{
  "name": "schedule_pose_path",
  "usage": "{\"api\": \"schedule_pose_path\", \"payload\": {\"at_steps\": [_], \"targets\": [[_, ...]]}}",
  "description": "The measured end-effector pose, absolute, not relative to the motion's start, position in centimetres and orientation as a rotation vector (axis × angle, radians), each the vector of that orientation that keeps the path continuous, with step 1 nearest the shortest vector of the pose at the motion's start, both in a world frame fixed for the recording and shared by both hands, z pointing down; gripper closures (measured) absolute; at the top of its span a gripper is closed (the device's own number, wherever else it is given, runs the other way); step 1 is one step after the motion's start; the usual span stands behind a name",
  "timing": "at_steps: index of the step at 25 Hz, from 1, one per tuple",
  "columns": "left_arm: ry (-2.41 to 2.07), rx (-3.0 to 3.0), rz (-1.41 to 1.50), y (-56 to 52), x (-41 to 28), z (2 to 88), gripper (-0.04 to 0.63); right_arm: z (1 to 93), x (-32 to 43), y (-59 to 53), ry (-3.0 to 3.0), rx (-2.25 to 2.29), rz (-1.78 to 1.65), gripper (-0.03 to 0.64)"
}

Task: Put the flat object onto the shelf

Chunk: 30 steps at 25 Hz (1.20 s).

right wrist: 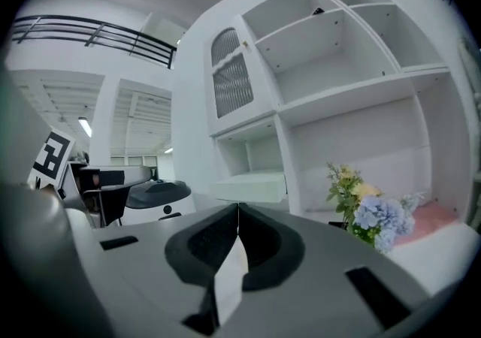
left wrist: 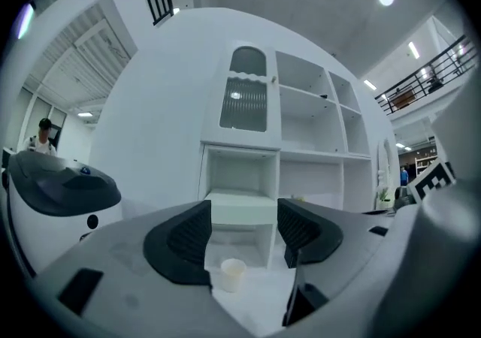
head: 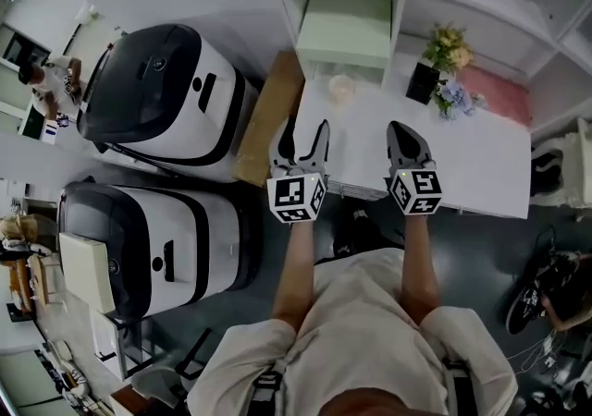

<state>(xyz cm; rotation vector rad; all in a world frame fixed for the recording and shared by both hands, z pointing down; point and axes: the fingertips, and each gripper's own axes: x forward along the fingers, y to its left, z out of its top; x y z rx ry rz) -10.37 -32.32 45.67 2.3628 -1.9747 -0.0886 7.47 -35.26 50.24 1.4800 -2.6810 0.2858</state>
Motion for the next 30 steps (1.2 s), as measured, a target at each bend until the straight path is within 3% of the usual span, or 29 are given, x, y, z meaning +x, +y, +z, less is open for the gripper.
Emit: {"api": "schedule_pose_path", "payload": {"at_steps": [9, 19, 30], "targets": [[-1.967, 2.454, -0.065, -26.0, -7.8, 44.7, 0.391, 48.5, 9.6, -28.4, -2.673, 1.541, 0.236, 0.549], [-1.971, 2.502, -0.059, -21.4, -6.7, 44.1, 0.554, 47.8, 9.6, -23.6, -2.697, 1.541, 0.226, 0.549], [-1.859, 2.545, -0.102, -19.5, -6.6, 44.7, 0.586, 47.6, 8.4, -21.6, -2.715, 1.531, 0.183, 0.549]]}}
